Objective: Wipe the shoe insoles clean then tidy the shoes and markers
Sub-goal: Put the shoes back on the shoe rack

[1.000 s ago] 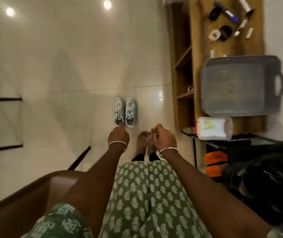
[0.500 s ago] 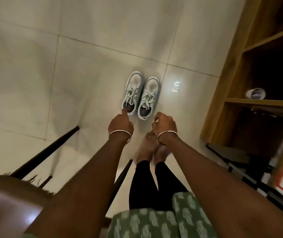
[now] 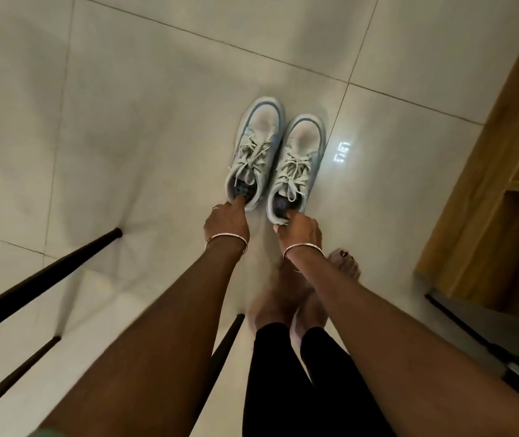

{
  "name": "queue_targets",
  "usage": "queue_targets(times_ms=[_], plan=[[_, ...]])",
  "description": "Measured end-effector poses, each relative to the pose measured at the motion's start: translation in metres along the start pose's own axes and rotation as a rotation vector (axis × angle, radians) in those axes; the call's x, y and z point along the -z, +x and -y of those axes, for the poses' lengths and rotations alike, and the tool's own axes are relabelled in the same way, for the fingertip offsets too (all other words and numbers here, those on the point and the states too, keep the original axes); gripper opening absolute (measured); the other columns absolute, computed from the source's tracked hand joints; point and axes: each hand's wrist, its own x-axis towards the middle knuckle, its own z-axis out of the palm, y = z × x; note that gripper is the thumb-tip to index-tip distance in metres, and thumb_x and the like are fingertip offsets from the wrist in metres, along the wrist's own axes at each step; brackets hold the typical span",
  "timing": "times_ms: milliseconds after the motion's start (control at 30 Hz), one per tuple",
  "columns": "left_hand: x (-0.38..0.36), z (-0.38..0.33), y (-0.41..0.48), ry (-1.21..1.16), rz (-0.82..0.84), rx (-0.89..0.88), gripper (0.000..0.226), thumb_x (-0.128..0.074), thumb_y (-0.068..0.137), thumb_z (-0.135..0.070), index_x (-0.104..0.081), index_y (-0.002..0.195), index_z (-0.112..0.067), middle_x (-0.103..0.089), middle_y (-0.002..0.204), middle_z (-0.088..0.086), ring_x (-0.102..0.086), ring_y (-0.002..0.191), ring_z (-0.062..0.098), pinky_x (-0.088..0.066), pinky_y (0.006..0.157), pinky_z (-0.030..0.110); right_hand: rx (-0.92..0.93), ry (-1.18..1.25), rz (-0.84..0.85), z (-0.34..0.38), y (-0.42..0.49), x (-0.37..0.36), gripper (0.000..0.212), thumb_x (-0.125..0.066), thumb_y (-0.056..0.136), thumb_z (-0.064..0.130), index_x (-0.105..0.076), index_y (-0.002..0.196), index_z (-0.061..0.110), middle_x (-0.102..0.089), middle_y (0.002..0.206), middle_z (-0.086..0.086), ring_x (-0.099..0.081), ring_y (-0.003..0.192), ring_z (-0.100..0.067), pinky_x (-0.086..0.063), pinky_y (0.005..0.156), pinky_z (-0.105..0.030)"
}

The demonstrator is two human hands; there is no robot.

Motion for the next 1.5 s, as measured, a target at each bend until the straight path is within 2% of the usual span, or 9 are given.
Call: queue_targets(times_ms=[233,400,500,600,767,1033,1233,1333,1500], plan=[[0.029,-0.02,-0.04,0.107,-0.101,-0.038,0.028,-0.053,0.102,-0.027,-0.056,0.128,-0.016,-0.067,0.108,0.02,-0.064,0.1,0.042,-0.046,0.073,0.041,0.004,-0.032,-0.066,-0.015,-0.044,0.03,0.02,-0.06,0.091,0.017,-0.07,0.104,0.006,-0.066,0.108,-0.026,-0.06,0.104,-0.046,-0.047,0.08,-0.041],[0.065,-0.045,-0.103,0.223,-0.079,-0.078,0.027,-0.048,0.101,-0.013,-0.058,0.125,-0.016,-0.069,0.108,0.016,-0.066,0.101,0.04,-0.05,0.076,0.04,-0.157,-0.056,-0.05,-0.029,-0.098,0.065,0.041,-0.054,0.086,0.045,-0.065,0.114,0.018,-0.067,0.116,-0.015,-0.062,0.108,-0.037,-0.05,0.094,-0.042],[0.096,-0.062,-0.143,0.292,0.006,-0.115,0.026,-0.05,0.1,-0.013,-0.062,0.123,-0.013,-0.067,0.116,0.015,-0.065,0.108,0.037,-0.051,0.083,0.039,-0.167,-0.025,0.038,-0.033,-0.131,0.085,0.033,-0.053,0.086,0.032,-0.067,0.112,0.017,-0.062,0.118,-0.014,-0.058,0.112,-0.037,-0.048,0.097,-0.046],[0.125,-0.073,-0.189,0.32,0.047,-0.168,0.031,-0.049,0.099,-0.009,-0.062,0.127,-0.013,-0.067,0.117,0.016,-0.065,0.11,0.037,-0.051,0.086,0.039,-0.187,-0.021,-0.044,-0.035,-0.179,0.11,0.042,-0.055,0.075,0.036,-0.071,0.106,0.013,-0.057,0.12,-0.016,-0.053,0.117,-0.042,-0.046,0.1,-0.051],[0.175,-0.087,-0.282,0.336,0.026,-0.278,0.037,-0.046,0.099,-0.011,-0.058,0.133,-0.019,-0.067,0.113,0.013,-0.066,0.106,0.036,-0.051,0.084,0.041,-0.203,0.093,-0.017,-0.016,-0.303,0.192,0.038,-0.064,0.084,0.026,-0.068,0.117,0.008,-0.053,0.136,-0.024,-0.05,0.127,-0.041,-0.041,0.104,-0.042],[0.273,-0.113,-0.421,0.391,-0.062,-0.484,0.033,-0.058,0.093,-0.013,-0.06,0.126,-0.011,-0.061,0.12,0.015,-0.064,0.103,0.039,-0.051,0.084,0.044,-0.2,0.287,-0.205,-0.009,-0.466,0.278,0.028,-0.062,0.085,0.022,-0.072,0.108,0.01,-0.068,0.112,-0.019,-0.061,0.106,-0.038,-0.05,0.085,-0.036],[0.346,-0.15,-0.502,0.482,-0.146,-0.76,0.036,-0.058,0.094,-0.017,-0.059,0.129,-0.013,-0.059,0.135,0.012,-0.066,0.104,0.038,-0.051,0.081,0.043,-0.18,0.417,-0.421,-0.031,-0.567,0.313,0.02,-0.061,0.081,0.014,-0.072,0.098,0.011,-0.07,0.099,-0.017,-0.063,0.099,-0.037,-0.048,0.077,-0.035],[0.367,-0.164,-0.531,0.463,-0.201,-0.969,0.037,-0.062,0.089,-0.022,-0.065,0.124,-0.013,-0.053,0.146,0.008,-0.069,0.09,0.042,-0.05,0.07,0.042,-0.181,0.486,-0.567,-0.045,-0.614,0.32,0.021,-0.059,0.083,0.013,-0.073,0.098,0.01,-0.071,0.098,-0.017,-0.062,0.097,-0.039,-0.047,0.075,-0.038],[0.377,-0.199,-0.584,0.597,-0.296,-1.192,0.055,-0.039,0.085,-0.048,-0.063,0.128,-0.024,-0.057,0.142,-0.007,-0.071,0.081,0.037,-0.05,0.063,0.038,-0.307,0.568,-0.782,-0.07,-0.681,0.305,0.02,-0.063,0.081,0.019,-0.072,0.098,0.018,-0.073,0.093,-0.009,-0.063,0.095,-0.036,-0.049,0.076,-0.038]])
